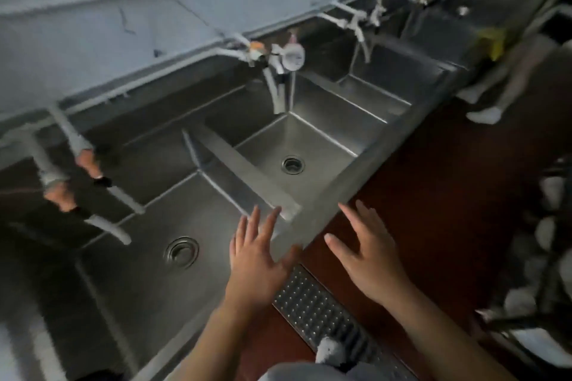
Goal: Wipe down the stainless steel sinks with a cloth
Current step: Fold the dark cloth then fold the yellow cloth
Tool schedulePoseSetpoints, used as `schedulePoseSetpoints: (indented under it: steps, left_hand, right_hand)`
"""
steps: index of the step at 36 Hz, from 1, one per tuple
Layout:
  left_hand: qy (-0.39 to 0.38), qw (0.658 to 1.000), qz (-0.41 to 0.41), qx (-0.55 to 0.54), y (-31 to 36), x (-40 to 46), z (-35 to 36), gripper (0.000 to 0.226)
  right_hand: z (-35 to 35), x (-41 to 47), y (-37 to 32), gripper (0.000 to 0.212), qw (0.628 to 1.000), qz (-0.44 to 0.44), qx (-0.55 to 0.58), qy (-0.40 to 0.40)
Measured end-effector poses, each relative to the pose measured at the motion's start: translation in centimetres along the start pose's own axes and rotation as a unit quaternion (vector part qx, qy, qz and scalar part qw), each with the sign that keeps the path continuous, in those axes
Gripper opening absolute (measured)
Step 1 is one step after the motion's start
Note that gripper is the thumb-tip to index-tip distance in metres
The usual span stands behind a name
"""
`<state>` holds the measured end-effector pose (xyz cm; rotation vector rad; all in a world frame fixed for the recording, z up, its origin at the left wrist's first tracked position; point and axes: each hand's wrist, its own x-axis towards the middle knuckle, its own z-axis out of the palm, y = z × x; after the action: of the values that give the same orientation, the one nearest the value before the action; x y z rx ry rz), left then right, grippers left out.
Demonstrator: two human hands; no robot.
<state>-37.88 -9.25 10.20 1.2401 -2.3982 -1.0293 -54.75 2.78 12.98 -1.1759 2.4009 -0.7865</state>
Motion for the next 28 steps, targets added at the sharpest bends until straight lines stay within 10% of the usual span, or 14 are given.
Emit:
schedulePoseSetpoints:
  steps: [13,28]
  left_hand:
    - [-0.224,0.972,0.057,0.038,14.3,12.2,18.4,0.084]
    - [-0.264,0.947,0.004,-0.181,28.9,39.6,31.5,0.066]
  right_hand:
    - [-9.9,3.5,19.8,0.074,0.97,0.2,0.106,0.083]
    - [-24.9,25.7,35.5,0.074,0.932,0.239,0.147,0.229]
